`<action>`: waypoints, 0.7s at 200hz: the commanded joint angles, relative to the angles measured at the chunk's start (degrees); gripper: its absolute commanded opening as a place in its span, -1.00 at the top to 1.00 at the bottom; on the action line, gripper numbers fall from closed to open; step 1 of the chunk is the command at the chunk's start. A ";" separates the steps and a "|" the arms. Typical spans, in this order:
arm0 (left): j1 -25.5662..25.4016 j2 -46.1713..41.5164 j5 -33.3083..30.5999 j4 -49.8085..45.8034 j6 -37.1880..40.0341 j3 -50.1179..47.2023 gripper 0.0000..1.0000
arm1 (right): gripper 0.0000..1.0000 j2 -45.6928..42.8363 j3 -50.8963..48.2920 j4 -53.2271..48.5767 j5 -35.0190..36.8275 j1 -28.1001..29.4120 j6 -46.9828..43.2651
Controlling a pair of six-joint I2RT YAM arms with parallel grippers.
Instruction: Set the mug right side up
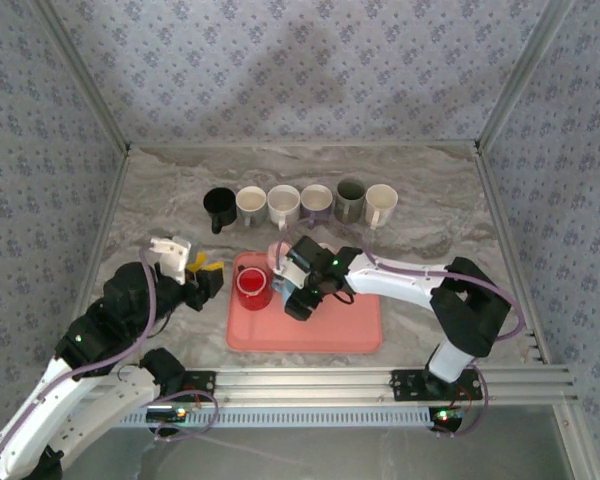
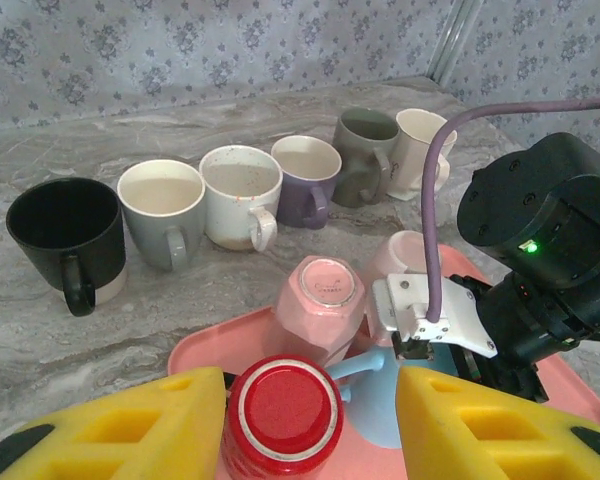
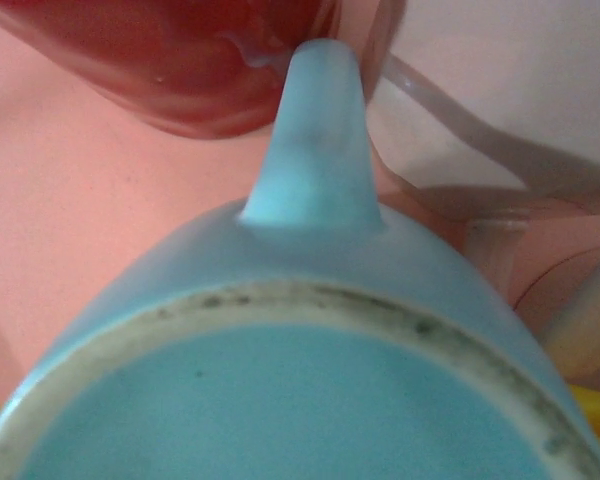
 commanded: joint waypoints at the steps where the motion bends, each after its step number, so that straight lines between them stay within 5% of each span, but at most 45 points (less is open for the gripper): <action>1: 0.44 0.22 1.24 2.41 -0.51 -0.03 0.04 | -0.80 0.78 1.51 -0.50 3.23 0.73 -1.72; 103: 0.58 0.72 1.59 2.42 -0.48 -0.07 0.04 | -0.68 -2.10 -1.10 6.08 4.89 1.21 -4.36; 140: 0.57 0.99 1.76 2.37 -0.48 -0.16 0.04 | -0.83 -0.90 -0.84 5.85 5.50 1.31 -3.42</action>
